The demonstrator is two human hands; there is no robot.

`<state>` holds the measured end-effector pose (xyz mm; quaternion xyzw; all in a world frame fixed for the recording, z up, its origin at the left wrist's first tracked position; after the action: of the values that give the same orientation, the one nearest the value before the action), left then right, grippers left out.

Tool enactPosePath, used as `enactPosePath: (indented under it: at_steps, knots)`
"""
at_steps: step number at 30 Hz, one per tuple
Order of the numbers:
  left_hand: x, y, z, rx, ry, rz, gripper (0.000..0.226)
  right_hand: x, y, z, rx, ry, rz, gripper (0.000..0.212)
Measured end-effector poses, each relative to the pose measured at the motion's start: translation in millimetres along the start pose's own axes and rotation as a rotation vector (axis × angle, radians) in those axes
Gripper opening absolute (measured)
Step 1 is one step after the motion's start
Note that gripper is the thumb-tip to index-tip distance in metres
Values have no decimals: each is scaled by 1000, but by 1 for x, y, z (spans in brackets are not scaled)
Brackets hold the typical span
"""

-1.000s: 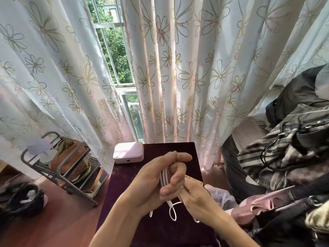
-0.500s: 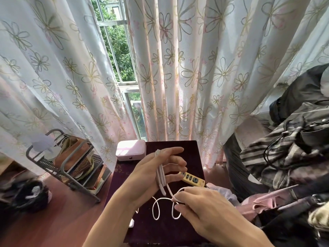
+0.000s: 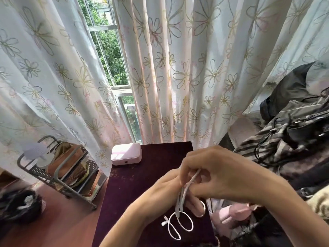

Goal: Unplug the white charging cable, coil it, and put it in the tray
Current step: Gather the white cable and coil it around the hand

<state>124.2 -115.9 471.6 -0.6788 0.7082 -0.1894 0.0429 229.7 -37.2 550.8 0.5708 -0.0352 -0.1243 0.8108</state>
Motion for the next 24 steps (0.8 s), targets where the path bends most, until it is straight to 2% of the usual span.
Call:
enactPosePath:
  at_steps: [2, 4, 6, 10, 15, 19, 21, 24]
  knots:
    - [-3, -6, 5, 128, 81, 43, 50, -9, 6, -11, -169, -5, 24, 15]
    - [-5, -11, 9, 307, 136, 138, 88, -18, 10, -23, -296, -18, 13, 19]
    - [-6, -13, 10, 389, 128, 241, 101, -24, 8, -34, -390, -16, -15, 16]
    - [-1, -17, 2, 468, 55, 282, 79, -28, -7, -47, -615, -13, -95, 9]
    - [5, -14, -12, 581, -15, 260, 48, -22, -32, -59, -767, -50, -228, 15]
    - [2, -17, -19, 721, -30, 256, 38, -21, -61, -62, -952, -113, -296, 20]
    - [-1, -17, -21, 769, -51, 225, 34, -22, -78, -62, -948, -148, -301, 24]
    - [-7, -15, -22, 740, -111, 144, 42, -25, -102, -53, -965, -194, -289, 23]
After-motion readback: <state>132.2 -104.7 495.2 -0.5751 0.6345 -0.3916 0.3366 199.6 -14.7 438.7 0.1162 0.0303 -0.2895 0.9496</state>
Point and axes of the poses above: each hand's wrist, its own x-axis away from the middle knuckle, its own y-axis out of the back of the hand, z = x × y, the point moved 4 cm from there along -x, towards the middle knuckle, and after that the axes turned 13 degrees about x, right-handed, at the moved point
